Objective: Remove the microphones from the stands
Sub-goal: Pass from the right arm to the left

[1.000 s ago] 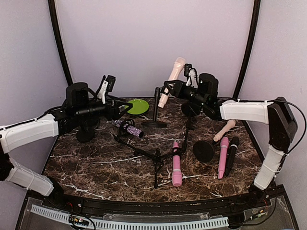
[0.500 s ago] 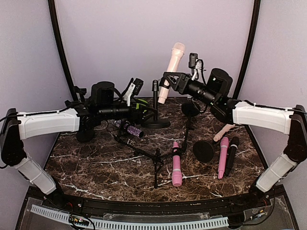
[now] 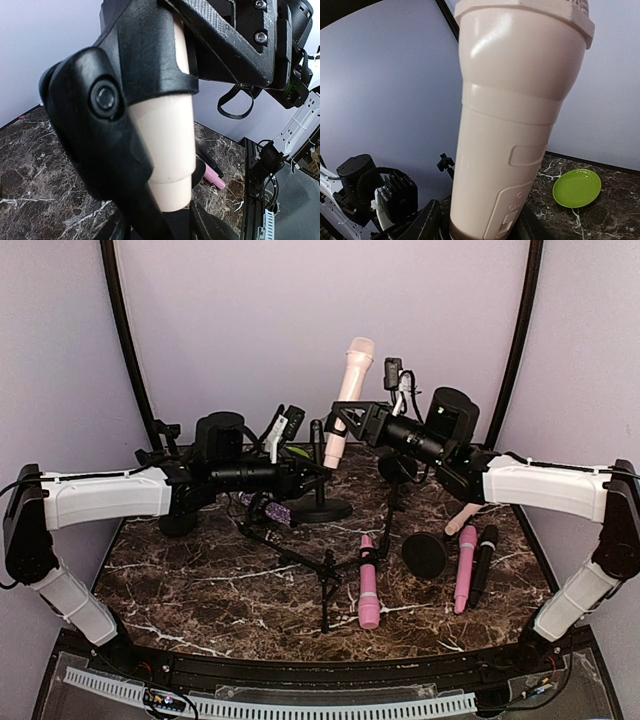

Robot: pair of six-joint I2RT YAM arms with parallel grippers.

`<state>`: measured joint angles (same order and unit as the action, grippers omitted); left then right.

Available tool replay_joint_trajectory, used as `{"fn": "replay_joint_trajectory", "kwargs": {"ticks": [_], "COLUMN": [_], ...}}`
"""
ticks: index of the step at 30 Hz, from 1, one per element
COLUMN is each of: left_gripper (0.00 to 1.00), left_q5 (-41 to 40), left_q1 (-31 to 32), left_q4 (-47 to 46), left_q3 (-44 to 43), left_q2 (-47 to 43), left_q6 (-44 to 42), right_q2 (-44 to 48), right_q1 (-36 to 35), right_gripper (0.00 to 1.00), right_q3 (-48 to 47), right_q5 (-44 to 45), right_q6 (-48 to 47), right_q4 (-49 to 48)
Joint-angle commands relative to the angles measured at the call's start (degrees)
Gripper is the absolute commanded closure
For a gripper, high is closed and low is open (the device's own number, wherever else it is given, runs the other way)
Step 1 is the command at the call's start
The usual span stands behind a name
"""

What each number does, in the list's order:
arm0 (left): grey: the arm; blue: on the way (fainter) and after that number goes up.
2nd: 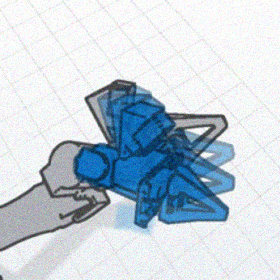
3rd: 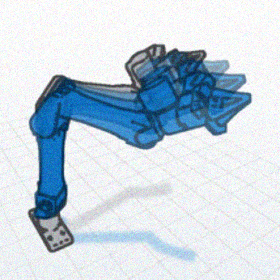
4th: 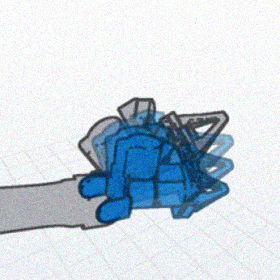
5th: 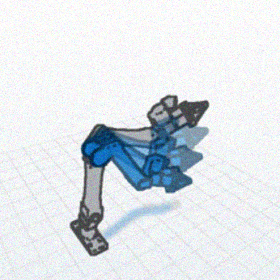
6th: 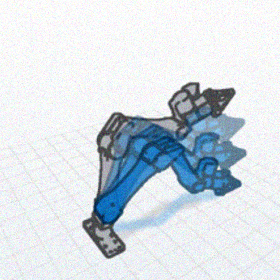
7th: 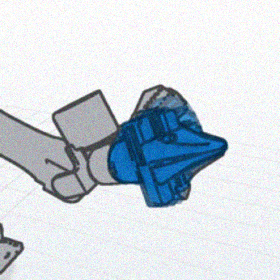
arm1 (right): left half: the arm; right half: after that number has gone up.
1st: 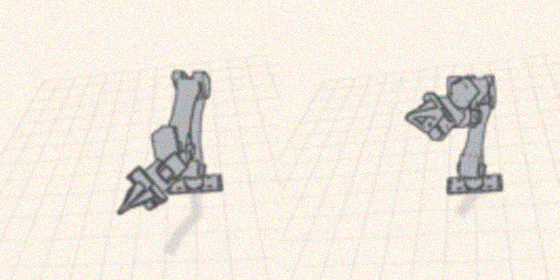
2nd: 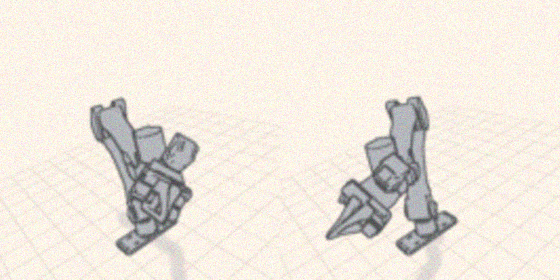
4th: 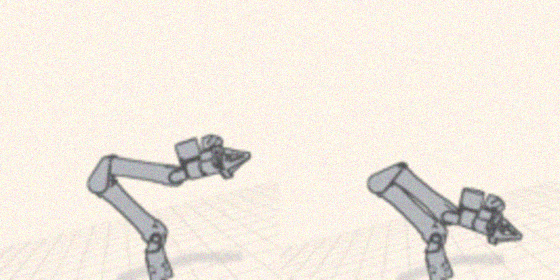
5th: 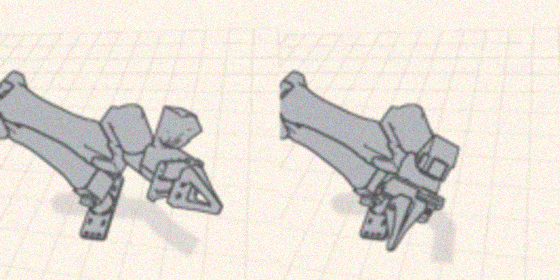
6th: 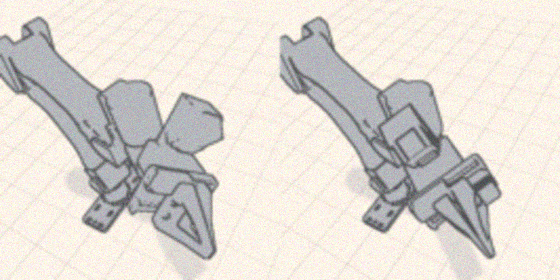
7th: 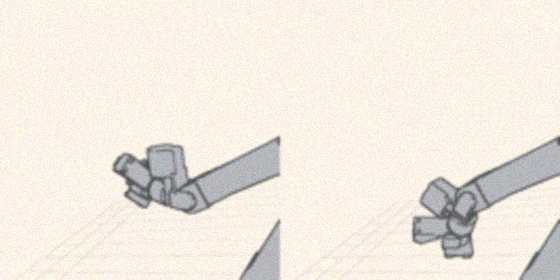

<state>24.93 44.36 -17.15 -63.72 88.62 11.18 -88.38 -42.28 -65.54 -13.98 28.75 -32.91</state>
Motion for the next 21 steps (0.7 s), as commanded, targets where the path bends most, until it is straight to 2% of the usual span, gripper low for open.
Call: {"fn": "replay_joint_trajectory", "kwargs": {"ticks": [1, 7, 12, 15, 18, 21], "left_gripper": [0.59, 0.7, 0.9, 0.98, 1.0, 1.0], "left_q5": [1.12, 0.87, -0.29, -1.23, -2.37, -3.64], "left_q1": [0.66, 1.23, 1.34, 1.34, 1.34, 1.34], "left_q4": [-2.36, -2.35, -2.49, -2.26, -1.94, -0.9], "left_q3": [0.35, 0.16, 0.87, 1.21, 2.6, 4.01], "left_q2": [-0.17, 0.27, -0.01, -0.62, -2.37, -4.47], "left_q6": [1.45, 1.95, 2.13, 1.52, 0.06, -1.02], "right_q2": [3.22, 3.46, 3.15, 3.12, 3.06, 2.5], "right_q1": [-1.21, -1.81, -1.93, -1.93, -1.88, -1.9], "right_gripper": [0.94, 0.94, 0.95, 0.94, 0.89, 0.76], "right_q3": [-1.41, -1.36, -1.57, -1.32, -0.75, -0.54], "right_q5": [-0.76, -1.18, -1.12, -0.48, 0.1, -0.14], "right_q6": [0.95, 1.07, 0.66, 0.29, 0.13, 0.16], "right_q4": [-7.18, -7.26, -6.81, -6.49, -6.38, -6.17]}}
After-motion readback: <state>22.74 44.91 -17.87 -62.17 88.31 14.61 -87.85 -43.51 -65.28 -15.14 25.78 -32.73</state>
